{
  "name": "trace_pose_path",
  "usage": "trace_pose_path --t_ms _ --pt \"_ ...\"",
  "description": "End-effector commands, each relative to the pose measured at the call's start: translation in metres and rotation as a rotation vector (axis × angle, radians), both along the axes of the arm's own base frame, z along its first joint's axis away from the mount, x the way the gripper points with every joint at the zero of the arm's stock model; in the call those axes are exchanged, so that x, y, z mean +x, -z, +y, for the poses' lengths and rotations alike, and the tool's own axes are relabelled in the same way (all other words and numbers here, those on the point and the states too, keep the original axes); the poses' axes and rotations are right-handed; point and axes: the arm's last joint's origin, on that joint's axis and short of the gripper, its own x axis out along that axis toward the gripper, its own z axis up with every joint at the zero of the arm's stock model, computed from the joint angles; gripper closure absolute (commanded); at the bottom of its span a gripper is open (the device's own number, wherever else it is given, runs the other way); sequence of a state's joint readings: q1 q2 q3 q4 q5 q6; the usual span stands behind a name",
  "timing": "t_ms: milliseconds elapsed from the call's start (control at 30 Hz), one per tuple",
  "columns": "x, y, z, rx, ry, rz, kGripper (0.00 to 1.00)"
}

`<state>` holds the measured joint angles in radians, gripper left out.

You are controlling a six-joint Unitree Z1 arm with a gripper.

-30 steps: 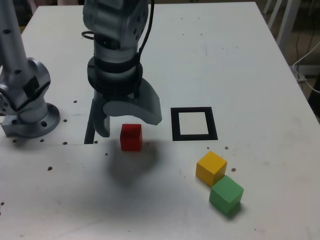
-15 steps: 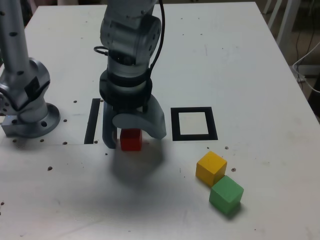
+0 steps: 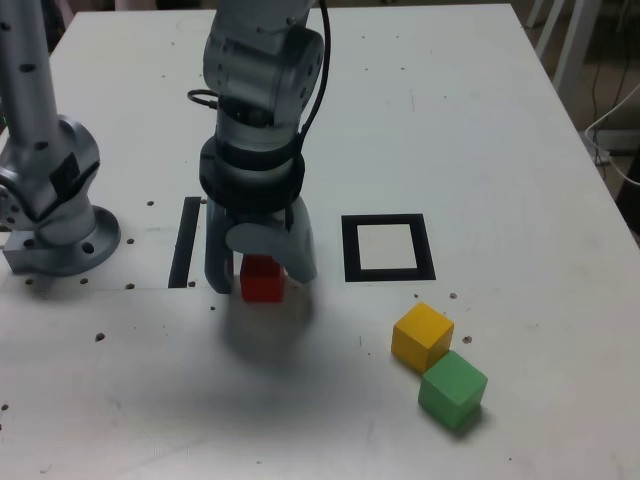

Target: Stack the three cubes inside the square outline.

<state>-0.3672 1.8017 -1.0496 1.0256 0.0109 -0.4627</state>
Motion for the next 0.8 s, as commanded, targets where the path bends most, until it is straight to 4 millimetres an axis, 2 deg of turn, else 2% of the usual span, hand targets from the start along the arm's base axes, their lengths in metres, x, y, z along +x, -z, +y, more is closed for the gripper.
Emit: trace_pose_path --t_ms 0,433,533,767 --pt "0.0004 0.0017 0.0004 0.001 0.002 0.007 0.35" --pt "0.0011 0.0035 -0.0006 -0.015 0.017 0.013 0.41" --pt "0.0014 0.004 -0.0007 -0.017 0.019 0.011 0.47" --pt "0.0034 0.0034 -0.0009 -0.013 0.022 -0.012 0.68"
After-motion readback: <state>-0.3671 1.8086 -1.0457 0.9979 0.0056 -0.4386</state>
